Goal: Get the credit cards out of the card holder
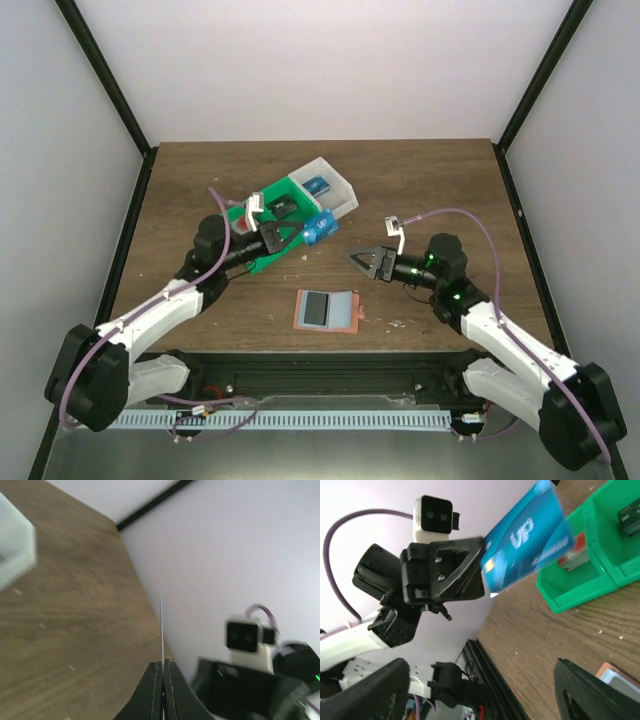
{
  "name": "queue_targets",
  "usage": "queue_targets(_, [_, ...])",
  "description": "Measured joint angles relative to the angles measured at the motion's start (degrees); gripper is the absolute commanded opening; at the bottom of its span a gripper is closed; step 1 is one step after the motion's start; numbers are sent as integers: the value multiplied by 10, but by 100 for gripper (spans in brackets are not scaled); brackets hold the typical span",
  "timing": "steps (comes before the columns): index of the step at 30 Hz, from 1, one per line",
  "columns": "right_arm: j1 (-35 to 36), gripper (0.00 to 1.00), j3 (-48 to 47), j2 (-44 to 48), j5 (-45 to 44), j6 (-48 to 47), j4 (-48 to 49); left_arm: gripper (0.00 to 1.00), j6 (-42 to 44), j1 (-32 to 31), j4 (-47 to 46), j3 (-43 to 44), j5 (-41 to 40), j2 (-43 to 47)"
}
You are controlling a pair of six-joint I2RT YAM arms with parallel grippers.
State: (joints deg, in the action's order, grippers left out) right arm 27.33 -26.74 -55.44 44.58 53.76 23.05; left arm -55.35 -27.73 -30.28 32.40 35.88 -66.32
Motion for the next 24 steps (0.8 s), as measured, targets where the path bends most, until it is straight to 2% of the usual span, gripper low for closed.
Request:
queue_targets(1, [0, 97, 1, 18, -12, -8, -18, 0, 14, 1, 27, 17, -28, -6])
queue_targets(2, [0, 99, 3, 34, -21, -10, -32, 0, 25, 2, 46, 33, -51, -14])
queue_targets(6, [-1, 100, 7, 89, -55, -32, -86, 0, 56, 22, 115, 118, -114, -79])
queue_targets(12, [-1, 100, 11, 130, -84, -53, -155, 0, 71, 67, 183, 250, -139, -234])
queue_targets(19, [-1, 100, 11, 132, -95, -81, -216, 0, 90, 70, 283, 450, -179, -400])
queue_targets(24, [-1, 100, 10, 111, -99, -91, -226, 0, 89, 70, 338, 527, -232, -453])
